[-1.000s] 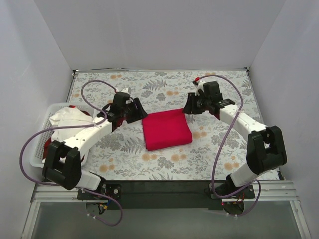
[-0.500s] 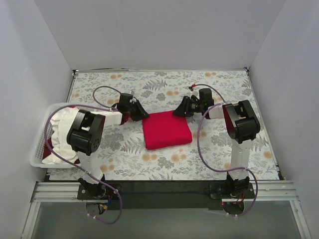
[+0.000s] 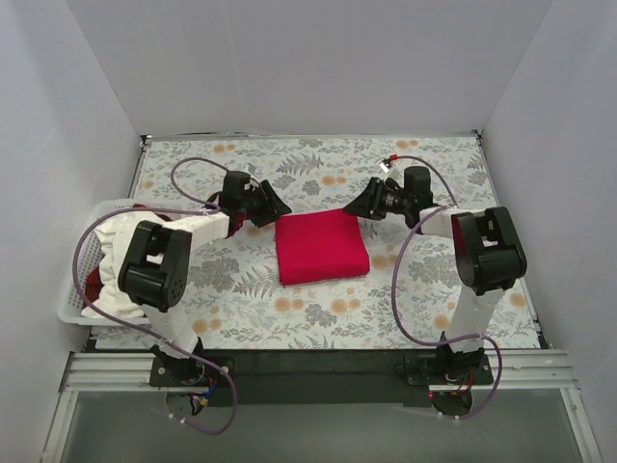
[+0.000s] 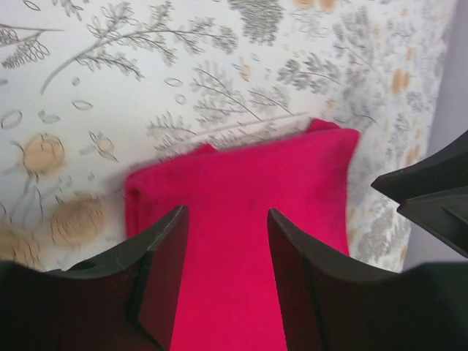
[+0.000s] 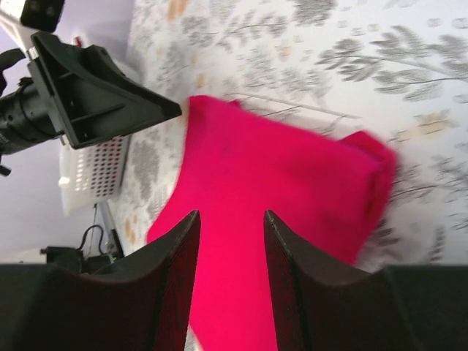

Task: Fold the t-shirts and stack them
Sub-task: Fold the tshirt

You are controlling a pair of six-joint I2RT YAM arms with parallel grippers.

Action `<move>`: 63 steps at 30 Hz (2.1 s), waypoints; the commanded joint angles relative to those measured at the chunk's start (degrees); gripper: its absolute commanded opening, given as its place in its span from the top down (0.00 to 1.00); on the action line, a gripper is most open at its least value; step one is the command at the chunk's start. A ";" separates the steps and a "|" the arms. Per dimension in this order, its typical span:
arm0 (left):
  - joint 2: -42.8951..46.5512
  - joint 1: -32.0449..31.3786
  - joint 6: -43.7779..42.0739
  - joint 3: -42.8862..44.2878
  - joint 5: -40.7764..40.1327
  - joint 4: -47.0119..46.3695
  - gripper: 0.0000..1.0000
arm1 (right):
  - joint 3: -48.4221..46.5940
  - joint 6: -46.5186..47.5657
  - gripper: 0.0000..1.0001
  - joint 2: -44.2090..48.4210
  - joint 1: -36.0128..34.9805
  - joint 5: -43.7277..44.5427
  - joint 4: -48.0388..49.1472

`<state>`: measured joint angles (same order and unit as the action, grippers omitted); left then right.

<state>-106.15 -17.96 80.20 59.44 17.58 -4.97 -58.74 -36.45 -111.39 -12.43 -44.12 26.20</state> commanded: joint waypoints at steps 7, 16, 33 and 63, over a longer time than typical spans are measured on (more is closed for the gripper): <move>23.70 -10.75 5.84 -14.50 2.46 1.72 0.60 | 19.79 -7.76 0.52 19.80 -2.95 -7.12 14.58; 22.22 -14.39 15.67 -34.64 -3.43 -12.77 0.80 | 30.96 -1.88 0.54 12.44 -1.20 -7.03 20.63; 40.57 -13.69 14.55 -34.84 -7.12 3.20 0.68 | 32.04 -10.56 0.53 23.50 -2.24 -7.31 22.85; 32.08 -13.16 11.38 -21.65 -7.13 7.35 0.61 | 23.93 -18.75 0.52 12.69 -17.55 3.60 28.30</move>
<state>-71.40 -31.09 92.38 34.65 8.25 6.22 -34.09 -57.01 -102.28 -31.88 -40.40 55.42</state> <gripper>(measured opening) 0.416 0.481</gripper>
